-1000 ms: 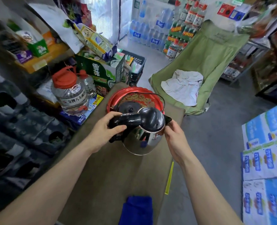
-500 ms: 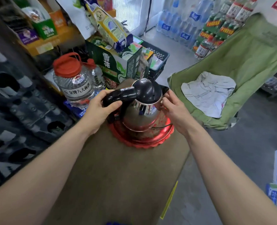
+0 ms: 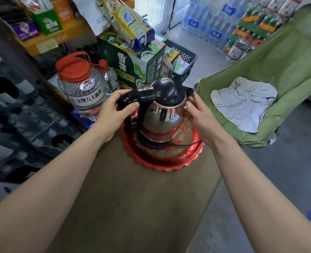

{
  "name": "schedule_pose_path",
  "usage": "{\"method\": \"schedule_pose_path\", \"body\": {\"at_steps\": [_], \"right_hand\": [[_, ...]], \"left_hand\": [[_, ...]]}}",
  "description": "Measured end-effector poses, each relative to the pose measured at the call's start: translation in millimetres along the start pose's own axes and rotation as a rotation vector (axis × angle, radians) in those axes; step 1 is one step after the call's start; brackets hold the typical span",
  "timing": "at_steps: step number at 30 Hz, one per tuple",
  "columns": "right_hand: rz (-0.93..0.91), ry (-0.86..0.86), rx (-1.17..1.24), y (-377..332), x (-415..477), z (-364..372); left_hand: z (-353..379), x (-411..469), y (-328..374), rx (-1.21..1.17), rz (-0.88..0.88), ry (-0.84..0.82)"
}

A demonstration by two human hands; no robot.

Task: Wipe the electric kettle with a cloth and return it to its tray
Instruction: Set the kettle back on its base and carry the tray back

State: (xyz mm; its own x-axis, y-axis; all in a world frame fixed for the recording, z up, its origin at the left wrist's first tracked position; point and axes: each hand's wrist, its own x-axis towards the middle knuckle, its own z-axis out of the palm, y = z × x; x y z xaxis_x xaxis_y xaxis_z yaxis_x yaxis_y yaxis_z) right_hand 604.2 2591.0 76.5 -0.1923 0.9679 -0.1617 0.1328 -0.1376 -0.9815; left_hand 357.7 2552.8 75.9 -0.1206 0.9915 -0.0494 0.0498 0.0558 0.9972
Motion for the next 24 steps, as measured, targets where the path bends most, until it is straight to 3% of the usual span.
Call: {"method": "schedule_pose_path", "body": {"at_steps": [9,19,24], "right_hand": [[-0.006,-0.048,-0.076,-2.6,-5.5,5.7],[0.099,-0.071,0.051,-1.1,-21.3,4.2],[0.112,-0.029,0.078,5.3,-8.2,7.2]], "left_hand": [[-12.4,-5.1,-6.0,0.052,0.034,0.032],[-1.8,-14.7,-7.5,0.083,0.062,-0.002],[-5.3,-19.6,-23.7,0.136,0.001,0.09]]}}
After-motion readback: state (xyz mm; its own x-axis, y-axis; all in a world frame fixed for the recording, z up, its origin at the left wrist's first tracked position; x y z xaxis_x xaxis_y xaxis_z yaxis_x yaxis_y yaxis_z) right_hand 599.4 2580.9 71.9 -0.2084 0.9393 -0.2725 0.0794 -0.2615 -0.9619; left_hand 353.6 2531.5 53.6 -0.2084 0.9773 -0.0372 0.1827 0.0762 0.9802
